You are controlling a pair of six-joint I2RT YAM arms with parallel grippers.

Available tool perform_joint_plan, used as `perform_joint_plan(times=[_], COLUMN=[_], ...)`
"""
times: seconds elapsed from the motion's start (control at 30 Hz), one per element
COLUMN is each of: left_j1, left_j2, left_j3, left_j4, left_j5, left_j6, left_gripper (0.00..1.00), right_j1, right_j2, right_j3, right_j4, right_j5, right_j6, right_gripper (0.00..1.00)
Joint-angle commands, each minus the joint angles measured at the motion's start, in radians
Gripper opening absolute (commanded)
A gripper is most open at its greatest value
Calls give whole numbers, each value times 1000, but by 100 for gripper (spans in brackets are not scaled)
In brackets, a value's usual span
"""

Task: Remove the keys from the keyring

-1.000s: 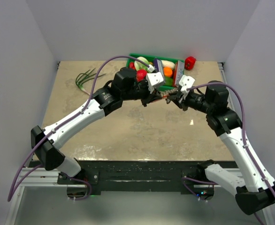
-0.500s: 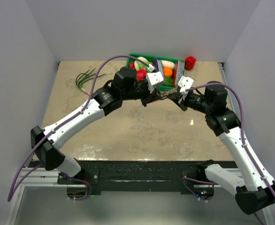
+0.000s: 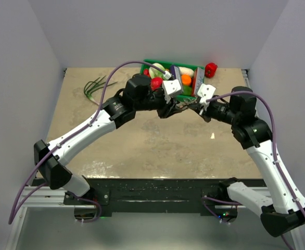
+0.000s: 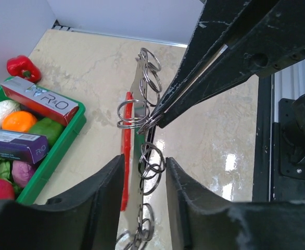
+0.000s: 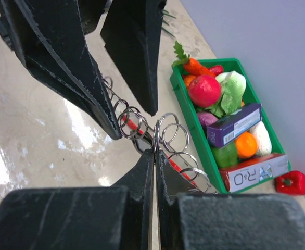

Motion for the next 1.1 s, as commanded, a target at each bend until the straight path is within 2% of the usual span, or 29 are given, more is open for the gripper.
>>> perform_joint_plan(times=[0.0, 0.23, 0.5, 0.83, 0.93, 0.97, 1.07], left_j1=[6, 6, 6, -9, -20, -23, -29], left_j2=[-51, -59, -37, -13, -7, -1, 10], left_j3=[32, 50, 53, 47, 52, 53, 63], left_j4=[35, 15, 6, -28, -27, -28, -30], left_j5=[81, 239, 217, 234, 228, 228, 228], left_j6=[18, 29, 64, 135, 129, 127, 126], left_gripper=[45, 47, 48, 50, 48, 44, 40], right_j1=[-2, -1, 2, 7, 12, 13, 16], right_j2=[20, 32, 58, 55, 55, 55, 52], right_j3=[88, 88, 135, 155, 154, 152, 148], right_j4=[-110, -178, -288, -321, -318, -315, -310], right_j5=[0, -37, -96, -110, -107, -107, -98], right_j6=[-91, -129, -178, -192, -186, -186, -181], right_gripper=[0, 0, 0, 0, 0, 0, 0])
